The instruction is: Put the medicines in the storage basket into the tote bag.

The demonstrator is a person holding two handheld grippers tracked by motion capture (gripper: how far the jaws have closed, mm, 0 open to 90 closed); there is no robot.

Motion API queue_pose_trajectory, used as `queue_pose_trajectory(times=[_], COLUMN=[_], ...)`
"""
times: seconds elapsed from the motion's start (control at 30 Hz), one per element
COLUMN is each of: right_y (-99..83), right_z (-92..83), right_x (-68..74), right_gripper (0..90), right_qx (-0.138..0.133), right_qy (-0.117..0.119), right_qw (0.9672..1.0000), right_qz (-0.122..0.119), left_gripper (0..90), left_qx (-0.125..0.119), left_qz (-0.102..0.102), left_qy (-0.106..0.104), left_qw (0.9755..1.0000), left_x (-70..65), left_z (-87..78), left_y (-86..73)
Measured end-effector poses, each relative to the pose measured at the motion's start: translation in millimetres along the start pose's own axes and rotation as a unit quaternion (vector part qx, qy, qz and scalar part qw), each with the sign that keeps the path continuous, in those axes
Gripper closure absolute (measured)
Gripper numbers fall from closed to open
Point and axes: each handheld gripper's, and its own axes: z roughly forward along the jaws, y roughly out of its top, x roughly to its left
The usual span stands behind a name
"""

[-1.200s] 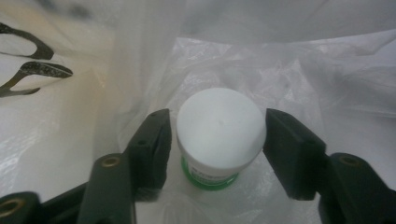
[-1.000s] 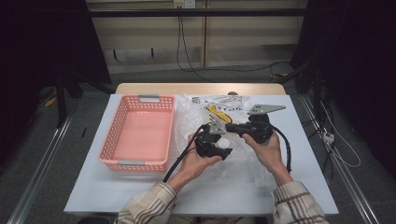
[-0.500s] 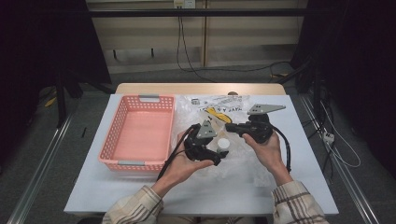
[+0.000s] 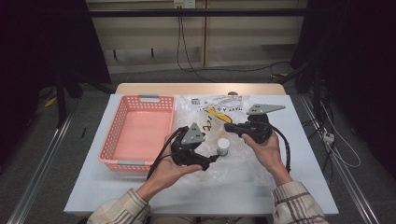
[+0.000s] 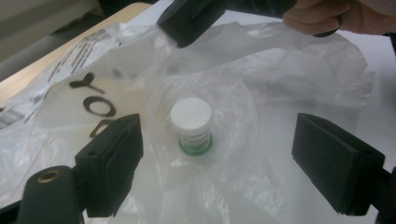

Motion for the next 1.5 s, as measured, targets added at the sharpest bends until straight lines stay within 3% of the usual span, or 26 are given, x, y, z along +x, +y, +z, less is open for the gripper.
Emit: queue_pose_trajectory(times=[0.47, 0.73, 0.9, 1.2, 1.27, 1.33, 1.43, 1.5], right_y=[-0.2, -0.5, -0.4, -2.5, -4.0, -5.6, -8.1, -10.8], right_z=[-1.5, -2.2, -1.3, -3.8, -3.2, -2.8, -2.5, -2.4], right_x=[-0.4, -0.7, -0.2, 1.1, 1.7, 1.8, 2.6, 3.3], right_gripper=[90.0, 90.0, 90.0, 90.0, 90.0, 90.0, 90.0, 89.9], right_qx=[-0.002, -0.002, 0.000, 0.010, 0.016, 0.019, 0.023, 0.030], right_qy=[-0.001, -0.002, -0.003, -0.010, -0.014, -0.012, -0.015, -0.017], right_qw=[1.0000, 1.0000, 1.0000, 0.9999, 0.9998, 0.9997, 0.9996, 0.9994], right_qz=[0.002, 0.001, -0.002, -0.002, -0.004, -0.003, -0.004, -0.003], left_gripper=[16.7, 14.0, 12.1, 12.0, 12.0, 12.0, 12.0, 11.9], left_qx=[0.022, 0.017, 0.015, 0.013, 0.007, 0.003, 0.005, 0.006], left_qz=[-0.030, -0.042, -0.036, -0.029, -0.021, -0.030, -0.020, -0.026], left_qy=[0.017, 0.019, 0.024, 0.017, 0.026, 0.022, 0.024, 0.020], left_qw=[0.9992, 0.9988, 0.9990, 0.9994, 0.9994, 0.9993, 0.9995, 0.9994], left_x=[1.7, -2.6, -4.2, -20.5, -21.1, -21.0, -19.9, -20.5], left_z=[-22.3, -33.3, -39.9, -50.7, -53.6, -54.4, -54.9, -53.6], left_y=[-21.9, -44.1, -52.8, -70.1, -73.9, -77.7, -80.7, -83.1])
